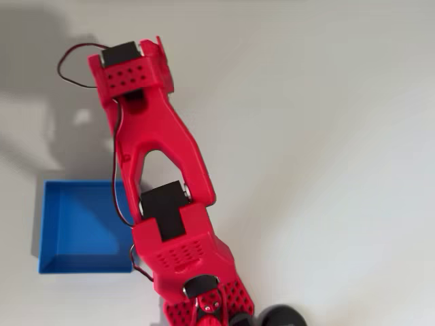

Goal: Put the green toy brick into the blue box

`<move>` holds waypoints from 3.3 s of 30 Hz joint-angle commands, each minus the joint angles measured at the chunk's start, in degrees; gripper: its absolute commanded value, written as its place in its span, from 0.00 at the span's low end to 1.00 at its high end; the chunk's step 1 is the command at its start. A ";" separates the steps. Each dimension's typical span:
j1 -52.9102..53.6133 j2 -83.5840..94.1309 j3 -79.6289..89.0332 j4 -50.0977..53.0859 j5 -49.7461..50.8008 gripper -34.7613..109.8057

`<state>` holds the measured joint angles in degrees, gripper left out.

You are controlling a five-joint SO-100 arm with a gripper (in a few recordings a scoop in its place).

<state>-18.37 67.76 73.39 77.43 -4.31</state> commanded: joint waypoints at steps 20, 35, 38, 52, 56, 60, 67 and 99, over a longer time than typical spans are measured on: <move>-19.78 32.70 9.23 14.50 1.76 0.24; -38.67 44.91 24.43 14.59 9.05 0.24; -41.13 44.82 24.87 14.59 11.25 0.24; -45.18 44.56 31.11 12.39 14.41 0.24; -44.91 44.56 35.16 7.73 14.06 0.24; -45.09 44.56 36.39 4.83 12.92 0.24; -44.74 44.56 34.01 5.10 8.61 0.38; -0.79 45.88 20.65 7.73 7.38 0.24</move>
<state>-27.77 109.78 97.38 87.45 1.32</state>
